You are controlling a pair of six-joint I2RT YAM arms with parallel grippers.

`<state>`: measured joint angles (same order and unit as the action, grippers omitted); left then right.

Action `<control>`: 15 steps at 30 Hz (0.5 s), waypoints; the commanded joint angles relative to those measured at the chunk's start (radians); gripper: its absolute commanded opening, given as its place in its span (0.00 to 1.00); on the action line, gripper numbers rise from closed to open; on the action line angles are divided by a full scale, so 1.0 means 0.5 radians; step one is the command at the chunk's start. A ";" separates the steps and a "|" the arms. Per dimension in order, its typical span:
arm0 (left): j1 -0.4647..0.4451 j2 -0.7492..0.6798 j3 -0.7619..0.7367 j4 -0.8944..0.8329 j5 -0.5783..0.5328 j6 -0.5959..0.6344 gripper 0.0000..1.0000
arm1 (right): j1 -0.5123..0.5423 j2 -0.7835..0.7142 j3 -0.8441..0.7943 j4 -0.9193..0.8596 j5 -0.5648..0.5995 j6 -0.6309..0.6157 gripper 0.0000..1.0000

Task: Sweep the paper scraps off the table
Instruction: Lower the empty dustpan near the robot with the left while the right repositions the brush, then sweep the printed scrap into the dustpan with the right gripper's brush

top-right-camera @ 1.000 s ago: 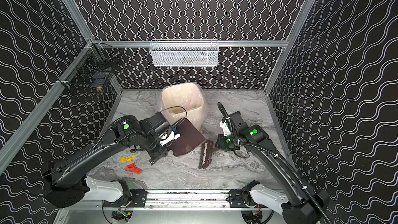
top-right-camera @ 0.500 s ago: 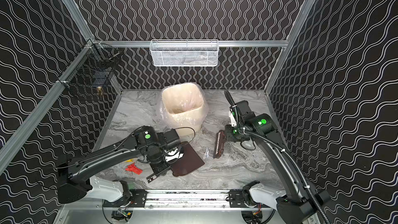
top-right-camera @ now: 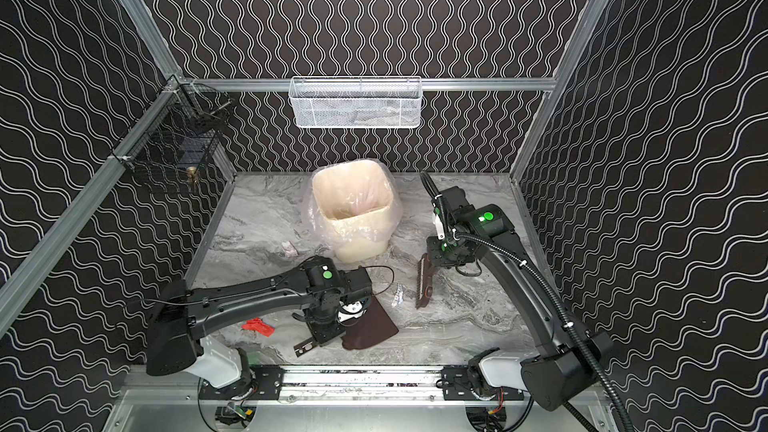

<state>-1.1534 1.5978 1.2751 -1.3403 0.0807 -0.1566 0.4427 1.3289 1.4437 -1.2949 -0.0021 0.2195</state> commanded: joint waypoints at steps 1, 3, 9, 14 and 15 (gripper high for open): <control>-0.015 0.072 0.006 0.058 -0.103 -0.001 0.00 | 0.016 0.022 0.008 -0.006 -0.002 -0.026 0.00; -0.024 0.128 0.018 0.064 -0.143 -0.006 0.00 | 0.031 0.039 0.011 -0.006 0.004 -0.031 0.00; -0.082 0.236 -0.003 0.093 -0.215 -0.033 0.00 | 0.061 0.093 0.027 0.007 0.024 -0.052 0.00; -0.113 0.290 -0.035 0.174 -0.218 -0.079 0.00 | 0.101 0.132 0.037 0.014 0.042 -0.069 0.00; -0.117 0.300 -0.036 0.188 -0.222 -0.083 0.00 | 0.110 0.140 0.036 0.016 0.043 -0.071 0.00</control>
<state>-1.2076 1.7405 1.2613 -1.2697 -0.0147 -0.1772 0.4881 1.3914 1.4528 -1.2915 0.0082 0.1963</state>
